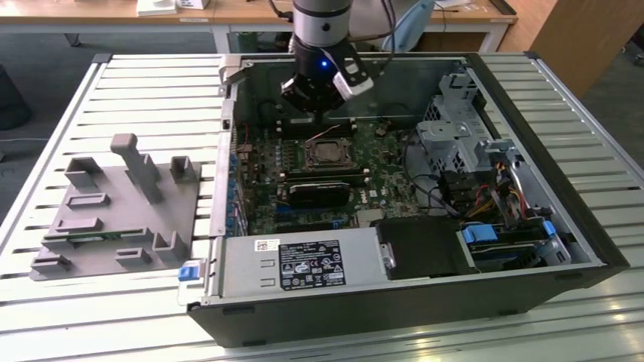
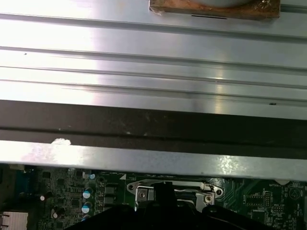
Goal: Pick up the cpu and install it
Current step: 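Install the first cpu locking lever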
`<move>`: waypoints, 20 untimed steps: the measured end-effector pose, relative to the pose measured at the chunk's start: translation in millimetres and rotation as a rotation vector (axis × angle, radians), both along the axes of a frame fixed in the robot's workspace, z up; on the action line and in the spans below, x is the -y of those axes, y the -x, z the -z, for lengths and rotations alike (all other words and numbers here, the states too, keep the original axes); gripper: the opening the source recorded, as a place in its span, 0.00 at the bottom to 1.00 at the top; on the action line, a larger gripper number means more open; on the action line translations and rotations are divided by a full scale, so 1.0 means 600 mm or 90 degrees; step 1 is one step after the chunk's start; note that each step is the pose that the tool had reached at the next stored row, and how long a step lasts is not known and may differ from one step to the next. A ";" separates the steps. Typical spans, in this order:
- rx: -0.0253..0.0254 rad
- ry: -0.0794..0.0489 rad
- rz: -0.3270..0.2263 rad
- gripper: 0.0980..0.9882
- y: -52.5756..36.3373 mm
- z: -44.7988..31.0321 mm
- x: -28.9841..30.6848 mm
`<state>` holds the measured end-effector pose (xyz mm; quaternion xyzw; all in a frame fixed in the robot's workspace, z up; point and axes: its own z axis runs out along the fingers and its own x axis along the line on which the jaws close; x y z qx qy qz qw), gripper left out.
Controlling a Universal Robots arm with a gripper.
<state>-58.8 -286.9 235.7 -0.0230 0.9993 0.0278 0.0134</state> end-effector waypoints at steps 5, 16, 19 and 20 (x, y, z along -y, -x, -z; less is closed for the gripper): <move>-0.0001 0.000 0.000 0.01 -0.007 0.004 -0.0005; -0.0009 0.000 0.000 0.01 -0.022 0.016 -0.0022; -0.0012 0.000 0.000 0.01 -0.023 0.019 -0.0030; -0.0012 0.000 0.000 0.01 -0.024 0.020 -0.0033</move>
